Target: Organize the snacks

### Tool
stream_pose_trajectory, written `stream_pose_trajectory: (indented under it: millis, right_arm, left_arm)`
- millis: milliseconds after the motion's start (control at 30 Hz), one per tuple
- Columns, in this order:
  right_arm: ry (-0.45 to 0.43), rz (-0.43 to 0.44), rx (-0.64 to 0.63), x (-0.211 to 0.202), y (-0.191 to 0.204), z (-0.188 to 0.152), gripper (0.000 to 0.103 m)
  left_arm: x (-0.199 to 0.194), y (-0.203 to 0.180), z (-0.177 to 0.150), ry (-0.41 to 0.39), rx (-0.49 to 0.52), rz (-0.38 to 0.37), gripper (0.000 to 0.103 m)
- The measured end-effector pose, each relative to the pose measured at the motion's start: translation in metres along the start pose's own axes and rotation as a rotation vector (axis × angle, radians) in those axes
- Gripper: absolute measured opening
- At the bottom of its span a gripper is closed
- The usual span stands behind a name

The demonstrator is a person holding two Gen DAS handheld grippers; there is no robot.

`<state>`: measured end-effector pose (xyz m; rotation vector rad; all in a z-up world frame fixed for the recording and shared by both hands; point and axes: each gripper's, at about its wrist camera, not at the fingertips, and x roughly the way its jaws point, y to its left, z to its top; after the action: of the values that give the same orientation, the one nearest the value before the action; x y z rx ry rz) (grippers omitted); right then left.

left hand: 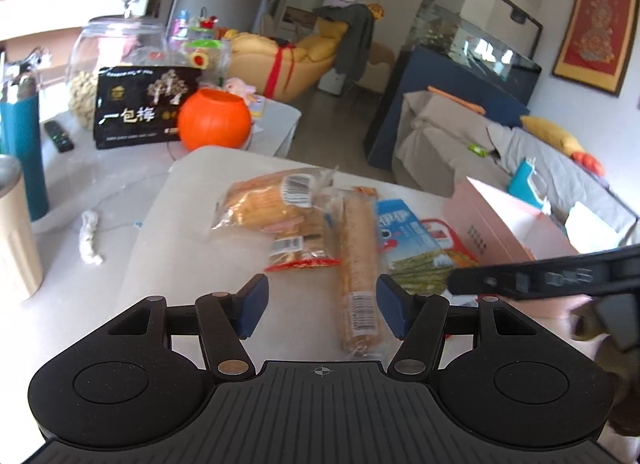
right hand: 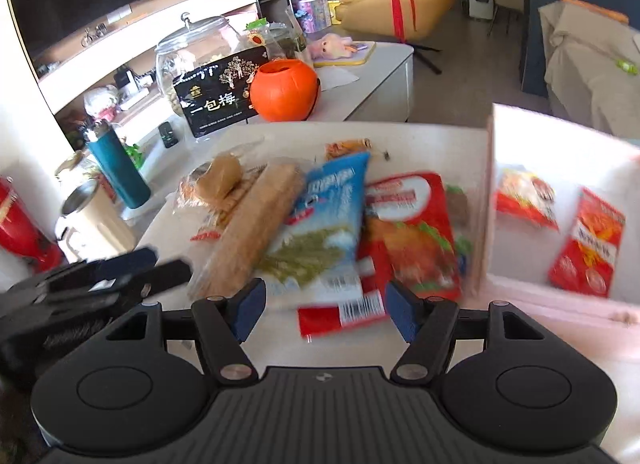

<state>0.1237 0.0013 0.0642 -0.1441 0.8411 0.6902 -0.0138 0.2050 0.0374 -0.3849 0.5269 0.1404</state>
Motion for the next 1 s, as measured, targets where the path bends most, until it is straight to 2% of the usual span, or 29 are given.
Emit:
stream_pose_trajectory:
  millis: [200,233,267,300,433,467,533,633,700,733,833,1000]
  right_arm:
    - [0.009,-0.083,-0.001,0.043,0.013,0.017,0.066]
    - [0.024,-0.084,0.021,0.05,0.011,0.019,0.064]
    - [0.026,-0.079,0.038,0.052,0.011,0.017,0.057]
    - [0.024,-0.054,0.034,0.05,0.013,0.016,0.054]
    - [0.072,0.113,-0.012,0.043,0.024,0.006,0.055]
    - [0.07,0.123,-0.018,0.038,0.025,0.002,0.055]
    - [0.037,0.101,-0.041,0.026,0.024,-0.008,0.055]
    - [-0.013,-0.016,-0.134,0.011,0.021,-0.028,0.06]
    - [-0.002,-0.088,-0.173,0.007,0.016,-0.041,0.06]
    - [0.011,-0.094,-0.174,0.004,0.011,-0.047,0.06]
    - [0.005,-0.064,-0.128,-0.014,-0.017,-0.057,0.06]
    - [-0.072,-0.112,0.029,-0.028,-0.064,-0.045,0.062]
  left_arm:
    - [-0.01,0.011,0.002,-0.018,-0.031,0.0,0.065]
    - [-0.013,0.013,0.002,-0.022,-0.033,0.002,0.065]
    - [-0.016,0.014,0.002,-0.027,-0.035,0.003,0.065]
    - [-0.017,0.014,0.003,-0.031,-0.038,0.002,0.065]
    - [-0.019,0.007,0.003,-0.03,-0.034,-0.016,0.065]
    - [-0.019,0.005,0.003,-0.028,-0.029,-0.021,0.065]
    - [-0.02,0.0,0.002,-0.024,-0.016,-0.026,0.065]
    - [-0.019,-0.008,0.002,-0.017,0.0,-0.039,0.065]
    - [-0.019,-0.015,0.001,-0.001,0.024,-0.07,0.065]
    - [-0.019,-0.02,0.0,0.013,0.041,-0.092,0.065]
    - [-0.015,-0.036,-0.005,0.045,0.085,-0.127,0.065]
    - [-0.004,-0.059,-0.017,0.083,0.11,-0.161,0.065]
